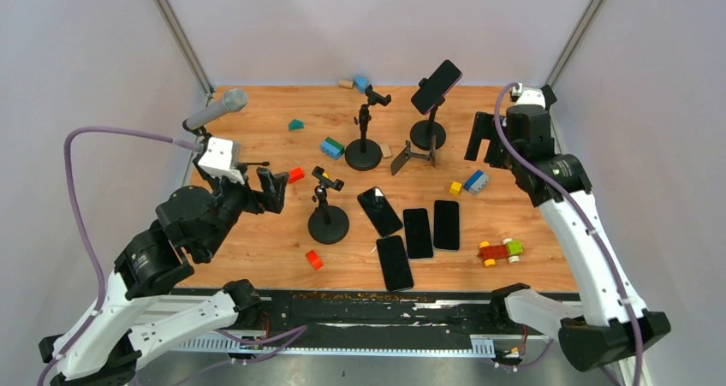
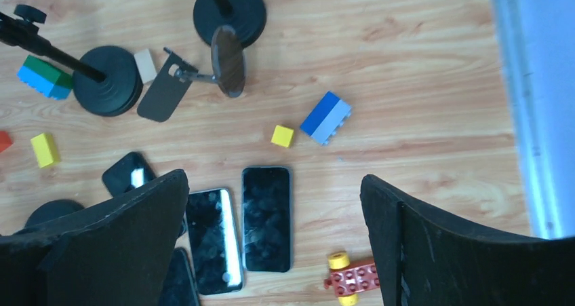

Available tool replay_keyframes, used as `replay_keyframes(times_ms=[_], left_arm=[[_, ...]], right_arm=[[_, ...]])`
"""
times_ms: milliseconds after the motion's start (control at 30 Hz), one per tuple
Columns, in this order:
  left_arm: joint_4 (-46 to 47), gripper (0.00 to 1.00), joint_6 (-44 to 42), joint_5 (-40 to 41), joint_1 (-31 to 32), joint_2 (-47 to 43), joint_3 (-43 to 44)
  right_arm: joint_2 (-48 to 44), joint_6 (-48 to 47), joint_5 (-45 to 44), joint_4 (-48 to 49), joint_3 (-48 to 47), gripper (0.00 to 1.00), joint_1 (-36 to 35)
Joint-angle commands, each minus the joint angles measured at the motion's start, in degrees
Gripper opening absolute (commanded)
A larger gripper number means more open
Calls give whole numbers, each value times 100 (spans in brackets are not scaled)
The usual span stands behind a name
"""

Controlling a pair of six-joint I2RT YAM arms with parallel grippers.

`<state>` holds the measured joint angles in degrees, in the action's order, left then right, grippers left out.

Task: Remove the phone from the phone stand
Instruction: Place the phone stand at the center of the board, then pick up the phone stand with the phone at the center of the board.

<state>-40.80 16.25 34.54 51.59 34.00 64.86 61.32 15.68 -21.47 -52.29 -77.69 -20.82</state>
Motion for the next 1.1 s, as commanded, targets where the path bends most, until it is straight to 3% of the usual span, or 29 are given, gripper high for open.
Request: replay_keyframes(times_ms=[0,100,200,533,833,1067], left_arm=[[313,100,-548,-689,-18,411,295],[334,100,-581,-981,-18,313,-24],[274,100,-649,-1017,-18,-5,-474],[231,100,-778,-1319,-20,-958,-1576],[361,100,-713,-1432,-18,-1345,-2096],[353,100,-810,-1458,-18,-1386,-2150]], right_arm=[[203,-75,2924,1039,428,100,1274],[243,228,3816,2345,1162,99,1884],[532,583,3978,3514,1699,94,2189],[2541,1689,5205,7942,2813,88,2178],[4181,1553,5197,8279,1784,86,2104],[4858,1545,5193,9465,1660,84,1750]])
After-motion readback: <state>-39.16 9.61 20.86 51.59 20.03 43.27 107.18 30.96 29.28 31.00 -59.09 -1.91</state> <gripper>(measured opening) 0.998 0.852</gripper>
